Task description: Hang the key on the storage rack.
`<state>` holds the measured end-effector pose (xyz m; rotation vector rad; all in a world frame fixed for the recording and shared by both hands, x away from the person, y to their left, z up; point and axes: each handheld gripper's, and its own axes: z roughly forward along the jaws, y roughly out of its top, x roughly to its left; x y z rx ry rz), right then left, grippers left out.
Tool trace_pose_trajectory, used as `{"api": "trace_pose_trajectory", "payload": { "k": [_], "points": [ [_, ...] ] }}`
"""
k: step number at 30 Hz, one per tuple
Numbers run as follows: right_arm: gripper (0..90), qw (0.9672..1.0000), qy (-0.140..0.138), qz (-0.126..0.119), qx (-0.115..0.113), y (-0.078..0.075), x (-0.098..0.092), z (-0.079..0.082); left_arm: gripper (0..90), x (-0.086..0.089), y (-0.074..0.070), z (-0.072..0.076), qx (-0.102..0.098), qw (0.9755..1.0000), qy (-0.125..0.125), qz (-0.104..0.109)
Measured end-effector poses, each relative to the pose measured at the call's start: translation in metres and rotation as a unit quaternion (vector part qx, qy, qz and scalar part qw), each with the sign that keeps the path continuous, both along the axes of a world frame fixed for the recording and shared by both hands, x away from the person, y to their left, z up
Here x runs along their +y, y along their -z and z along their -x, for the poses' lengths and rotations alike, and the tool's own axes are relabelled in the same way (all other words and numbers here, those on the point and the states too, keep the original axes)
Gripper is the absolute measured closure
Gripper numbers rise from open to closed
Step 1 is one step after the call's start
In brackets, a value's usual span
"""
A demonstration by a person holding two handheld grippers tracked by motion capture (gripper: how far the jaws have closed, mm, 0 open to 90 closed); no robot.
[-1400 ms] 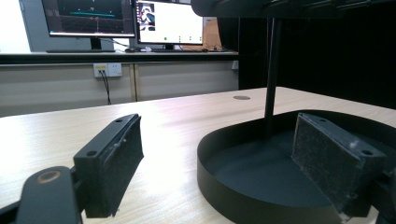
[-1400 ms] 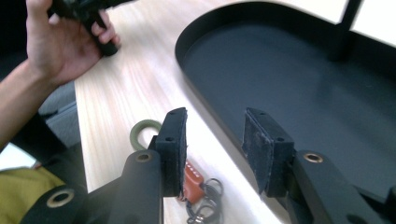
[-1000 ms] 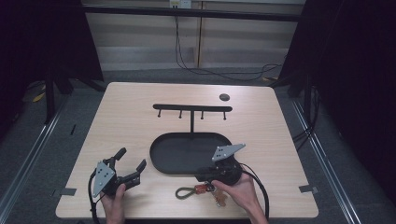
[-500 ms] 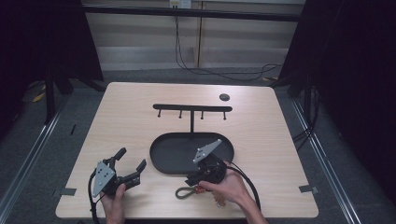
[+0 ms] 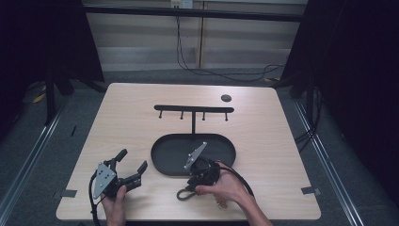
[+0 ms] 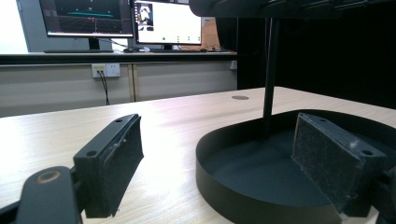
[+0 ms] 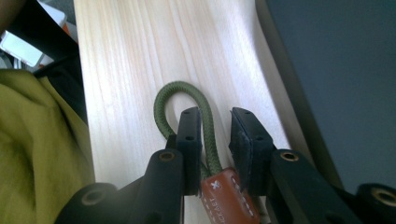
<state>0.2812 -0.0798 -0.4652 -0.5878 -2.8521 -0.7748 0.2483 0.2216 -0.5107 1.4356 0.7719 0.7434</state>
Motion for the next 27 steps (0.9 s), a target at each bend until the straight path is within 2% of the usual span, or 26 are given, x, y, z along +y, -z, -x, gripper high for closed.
{"api": "trace_pose_trajectory", "payload": {
  "k": [4, 6, 10, 14, 16, 17, 21, 27],
  "points": [
    [73.7, 0.9999, -0.008, 0.013, 0.005, 0.003, 0.003, 0.000, 15.9, 0.000, 0.000, 0.000, 0.000, 1.0000, 0.000, -0.001],
    [75.1, 0.9998, -0.011, 0.011, 0.013, 0.004, 0.005, -0.002, 15.9, 0.000, 0.000, 0.000, 0.000, 1.0000, 0.000, 0.000],
    [78.3, 0.9992, -0.015, 0.034, 0.012, 0.007, 0.009, -0.002, 15.9, 0.001, 0.000, 0.000, -0.001, 1.0000, 0.002, -0.001],
    [78.7, 0.9981, -0.023, 0.058, 0.000, 0.005, 0.014, -0.002, 15.9, 0.001, 0.000, 0.000, -0.001, 1.0000, 0.000, -0.002],
    [77.6, 0.9966, -0.025, 0.078, -0.014, 0.005, 0.017, -0.002, 15.9, 0.001, 0.000, 0.000, 0.000, 1.0000, 0.001, 0.001],
    [77.6, 0.9964, -0.018, 0.083, -0.008, 0.005, 0.018, -0.001, 15.9, 0.001, 0.000, 0.000, -0.002, 1.0000, 0.000, -0.003],
    [78.6, 0.9961, -0.018, 0.085, -0.014, 0.005, 0.018, -0.002, 15.9, 0.001, 0.000, 0.000, 0.000, 1.0000, 0.001, 0.000],
    [81.2, 0.9931, -0.033, 0.109, -0.027, 0.003, 0.024, -0.001, 15.9, 0.001, 0.000, 0.000, 0.000, 1.0000, 0.003, -0.001]
  ]
}}
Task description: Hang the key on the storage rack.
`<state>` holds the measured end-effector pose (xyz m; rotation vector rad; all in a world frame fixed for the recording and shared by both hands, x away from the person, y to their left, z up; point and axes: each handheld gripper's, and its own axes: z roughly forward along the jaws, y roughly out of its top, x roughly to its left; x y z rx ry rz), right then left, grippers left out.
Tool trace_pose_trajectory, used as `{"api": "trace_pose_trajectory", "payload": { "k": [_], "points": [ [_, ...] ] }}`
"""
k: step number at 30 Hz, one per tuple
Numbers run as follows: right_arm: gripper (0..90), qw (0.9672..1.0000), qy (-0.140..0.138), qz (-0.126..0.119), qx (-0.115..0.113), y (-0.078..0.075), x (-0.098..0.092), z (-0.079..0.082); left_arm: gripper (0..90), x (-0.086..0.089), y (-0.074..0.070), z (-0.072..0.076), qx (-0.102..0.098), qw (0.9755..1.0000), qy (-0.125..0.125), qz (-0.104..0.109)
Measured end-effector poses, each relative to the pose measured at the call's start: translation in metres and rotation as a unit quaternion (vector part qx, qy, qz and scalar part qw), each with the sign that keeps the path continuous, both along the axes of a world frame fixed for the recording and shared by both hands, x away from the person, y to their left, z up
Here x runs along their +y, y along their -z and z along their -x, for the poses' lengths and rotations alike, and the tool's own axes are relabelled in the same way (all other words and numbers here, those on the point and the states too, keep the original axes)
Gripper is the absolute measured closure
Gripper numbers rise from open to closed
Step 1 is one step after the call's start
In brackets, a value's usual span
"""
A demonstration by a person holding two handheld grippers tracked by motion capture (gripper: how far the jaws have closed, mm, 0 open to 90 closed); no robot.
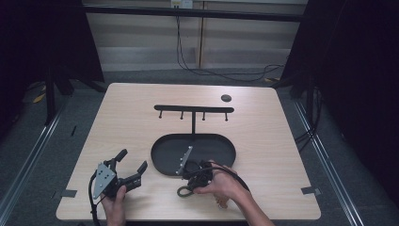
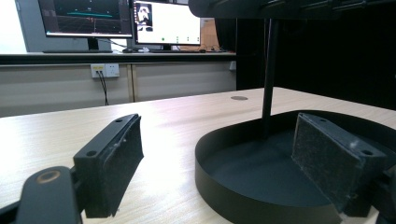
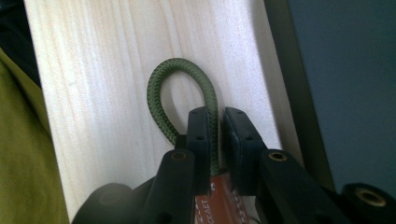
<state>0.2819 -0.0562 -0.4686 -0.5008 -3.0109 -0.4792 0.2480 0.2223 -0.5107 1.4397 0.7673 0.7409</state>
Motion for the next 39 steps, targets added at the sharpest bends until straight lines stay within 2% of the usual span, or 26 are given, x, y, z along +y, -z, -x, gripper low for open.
{"api": "trace_pose_trajectory", "payload": {
  "k": [3, 8, 10, 12, 16, 25, 29, 34, 39],
  "points": [
    [83.9, 1.0000, 0.001, 0.002, -0.006, 0.000, 0.000, 0.000, 15.9, 0.000, 0.000, 0.000, 0.000, 1.0000, 0.000, 0.000],
    [85.0, 0.9998, 0.011, -0.014, 0.007, 0.001, -0.004, -0.003, 15.9, 0.000, 0.000, 0.000, 0.000, 1.0000, 0.000, 0.001],
    [85.5, 0.9999, 0.006, -0.009, 0.010, 0.001, -0.005, -0.004, 15.9, 0.000, 0.000, 0.000, 0.000, 1.0000, 0.000, 0.001],
    [85.6, 0.9997, 0.014, -0.013, 0.019, 0.001, -0.006, -0.007, 15.9, 0.000, 0.000, 0.000, -0.001, 1.0000, 0.000, 0.001],
    [85.7, 0.9994, 0.024, -0.003, 0.024, -0.001, -0.007, -0.011, 15.9, 0.000, 0.000, 0.000, 0.000, 1.0000, 0.001, -0.003],
    [85.7, 0.9991, 0.021, -0.015, 0.034, -0.019, -0.012, -0.014, 15.9, 0.000, 0.000, 0.000, 0.000, 1.0000, 0.001, -0.002],
    [85.7, 0.9991, 0.011, -0.005, 0.040, -0.026, -0.013, -0.015, 15.9, 0.000, 0.000, 0.000, 0.000, 1.0000, 0.001, -0.002],
    [85.7, 0.9989, 0.009, -0.007, 0.046, -0.032, -0.015, -0.018, 15.9, 0.000, 0.000, 0.000, 0.001, 1.0000, 0.001, 0.001],
    [85.8, 0.9990, 0.013, 0.009, 0.042, -0.042, -0.017, -0.020, 15.9, 0.000, 0.000, 0.000, 0.000, 1.0000, 0.001, -0.001]
  ]
}}
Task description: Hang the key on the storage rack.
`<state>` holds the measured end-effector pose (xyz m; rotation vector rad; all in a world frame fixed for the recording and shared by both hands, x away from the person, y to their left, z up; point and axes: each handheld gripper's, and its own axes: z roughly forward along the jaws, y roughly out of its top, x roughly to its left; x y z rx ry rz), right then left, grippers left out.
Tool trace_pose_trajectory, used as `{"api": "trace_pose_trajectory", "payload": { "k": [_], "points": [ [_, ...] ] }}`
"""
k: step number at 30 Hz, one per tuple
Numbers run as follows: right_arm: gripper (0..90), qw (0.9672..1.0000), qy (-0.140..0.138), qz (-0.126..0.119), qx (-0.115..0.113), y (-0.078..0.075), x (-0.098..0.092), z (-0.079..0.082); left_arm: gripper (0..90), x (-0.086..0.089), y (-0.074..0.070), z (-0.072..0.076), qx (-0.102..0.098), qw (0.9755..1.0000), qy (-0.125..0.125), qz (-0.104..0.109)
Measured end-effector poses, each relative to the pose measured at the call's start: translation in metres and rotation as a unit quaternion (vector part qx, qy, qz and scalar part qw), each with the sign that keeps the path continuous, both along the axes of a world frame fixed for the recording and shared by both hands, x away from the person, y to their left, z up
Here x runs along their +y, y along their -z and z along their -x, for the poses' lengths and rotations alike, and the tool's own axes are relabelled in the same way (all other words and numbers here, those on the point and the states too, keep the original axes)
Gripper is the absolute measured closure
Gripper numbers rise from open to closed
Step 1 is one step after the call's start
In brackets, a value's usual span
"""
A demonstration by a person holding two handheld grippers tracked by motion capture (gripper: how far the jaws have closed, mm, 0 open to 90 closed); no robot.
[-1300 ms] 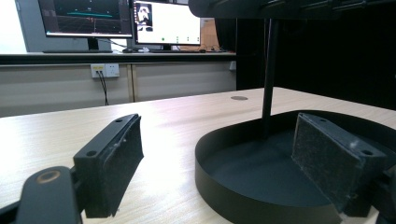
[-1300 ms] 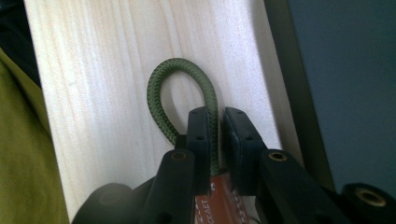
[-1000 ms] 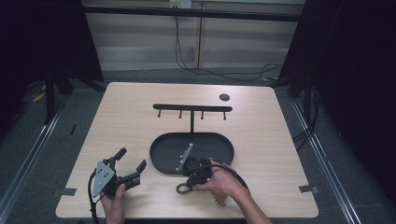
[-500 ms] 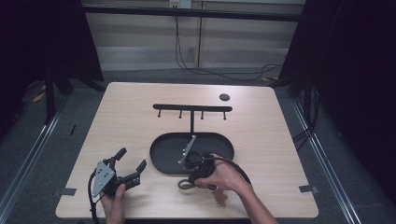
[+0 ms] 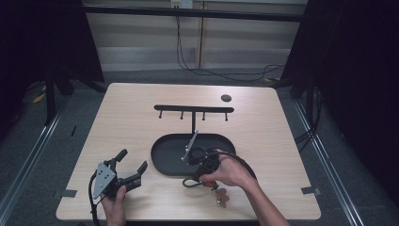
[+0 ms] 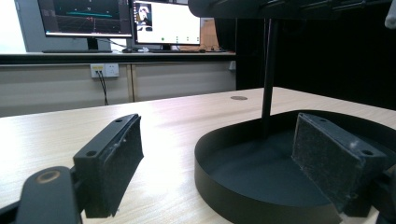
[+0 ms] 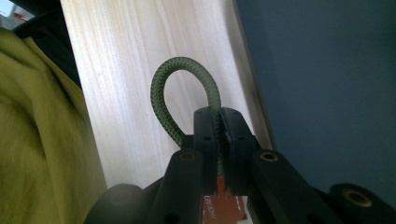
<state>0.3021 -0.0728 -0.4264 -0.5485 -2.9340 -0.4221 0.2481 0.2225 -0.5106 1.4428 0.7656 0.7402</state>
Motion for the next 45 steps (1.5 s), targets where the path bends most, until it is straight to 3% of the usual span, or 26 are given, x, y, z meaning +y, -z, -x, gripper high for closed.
{"api": "trace_pose_trajectory", "payload": {
  "k": [18, 34, 45],
  "points": [
    [85.8, 0.9999, -0.003, 0.014, 0.006, -0.032, -0.008, -0.004, 15.9, -0.001, 0.000, 0.000, 0.000, 1.0000, 0.000, 0.002],
    [85.8, 0.9997, 0.005, 0.013, -0.017, -0.064, -0.018, -0.008, 15.9, 0.000, 0.000, 0.000, 0.000, 1.0000, -0.004, 0.003],
    [85.8, 0.9997, -0.002, 0.021, -0.015, -0.079, -0.018, -0.014, 15.9, -0.001, 0.000, 0.000, 0.000, 1.0000, -0.002, 0.002]
  ]
}}
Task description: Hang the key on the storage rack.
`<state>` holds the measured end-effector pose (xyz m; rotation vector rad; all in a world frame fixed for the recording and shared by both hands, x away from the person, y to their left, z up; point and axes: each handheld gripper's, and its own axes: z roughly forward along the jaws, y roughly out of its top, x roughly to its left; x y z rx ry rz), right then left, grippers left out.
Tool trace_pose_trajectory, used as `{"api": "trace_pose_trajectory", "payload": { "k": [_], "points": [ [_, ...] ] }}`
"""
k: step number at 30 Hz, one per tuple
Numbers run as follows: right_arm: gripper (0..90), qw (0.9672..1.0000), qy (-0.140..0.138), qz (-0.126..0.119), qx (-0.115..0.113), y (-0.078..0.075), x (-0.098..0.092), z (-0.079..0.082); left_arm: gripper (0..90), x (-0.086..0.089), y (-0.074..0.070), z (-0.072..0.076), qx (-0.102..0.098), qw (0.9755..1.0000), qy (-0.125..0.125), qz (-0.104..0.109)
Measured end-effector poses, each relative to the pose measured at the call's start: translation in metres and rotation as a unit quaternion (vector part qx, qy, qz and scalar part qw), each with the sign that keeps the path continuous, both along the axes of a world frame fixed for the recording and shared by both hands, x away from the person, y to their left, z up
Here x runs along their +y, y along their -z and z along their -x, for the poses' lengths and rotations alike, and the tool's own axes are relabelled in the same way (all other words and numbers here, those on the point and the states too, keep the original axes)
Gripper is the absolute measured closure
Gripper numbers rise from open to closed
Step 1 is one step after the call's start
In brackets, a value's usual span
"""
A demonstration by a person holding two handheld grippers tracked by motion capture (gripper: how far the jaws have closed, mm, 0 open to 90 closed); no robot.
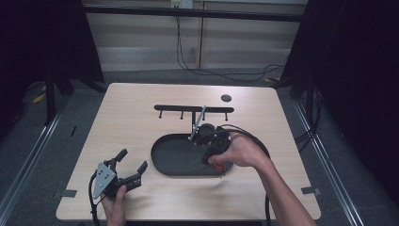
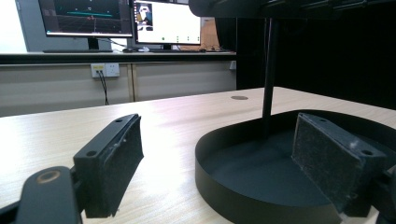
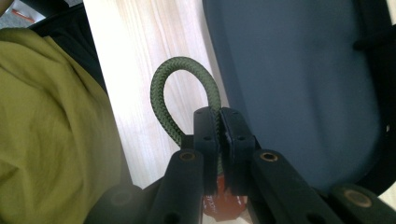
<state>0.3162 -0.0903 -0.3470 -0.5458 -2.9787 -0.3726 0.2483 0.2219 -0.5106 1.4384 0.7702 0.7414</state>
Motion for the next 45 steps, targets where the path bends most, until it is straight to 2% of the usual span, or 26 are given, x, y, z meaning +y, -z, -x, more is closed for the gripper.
{"api": "trace_pose_trajectory", "payload": {
  "k": [6, 7, 12, 18, 25, 27, 36, 45],
  "points": [
    [85.8, 0.9999, 0.009, -0.005, -0.012, -0.009, 0.002, -0.008, 15.9, 0.000, 0.000, 0.000, 0.000, 1.0000, 0.000, 0.001],
    [85.8, 0.9999, 0.004, -0.007, -0.014, -0.011, 0.002, -0.010, 16.0, 0.000, 0.000, 0.000, 0.000, 1.0000, -0.001, 0.000],
    [85.8, 0.9998, 0.007, 0.001, -0.018, -0.020, 0.004, -0.016, 15.9, 0.000, 0.000, 0.000, 0.000, 1.0000, -0.001, 0.000],
    [85.7, 0.9995, 0.018, 0.000, -0.024, -0.030, 0.000, -0.028, 15.9, 0.000, 0.000, 0.000, 0.000, 1.0000, -0.001, -0.001],
    [85.7, 0.9986, 0.034, -0.021, -0.035, -0.040, -0.007, -0.034, 15.9, 0.000, 0.000, 0.000, 0.000, 1.0000, 0.000, 0.000],
    [85.7, 0.9986, 0.036, -0.018, -0.035, -0.043, -0.006, -0.036, 15.9, 0.000, 0.000, 0.000, 0.000, 1.0000, 0.000, 0.000],
    [85.7, 0.9976, 0.042, -0.031, -0.045, -0.060, -0.007, -0.049, 15.9, 0.000, 0.000, 0.000, 0.000, 1.0000, 0.001, 0.001],
    [85.7, 0.9960, 0.064, -0.031, -0.055, -0.070, -0.009, -0.060, 16.0, 0.000, 0.000, 0.000, 0.000, 1.0000, 0.000, 0.000]
  ]
}}
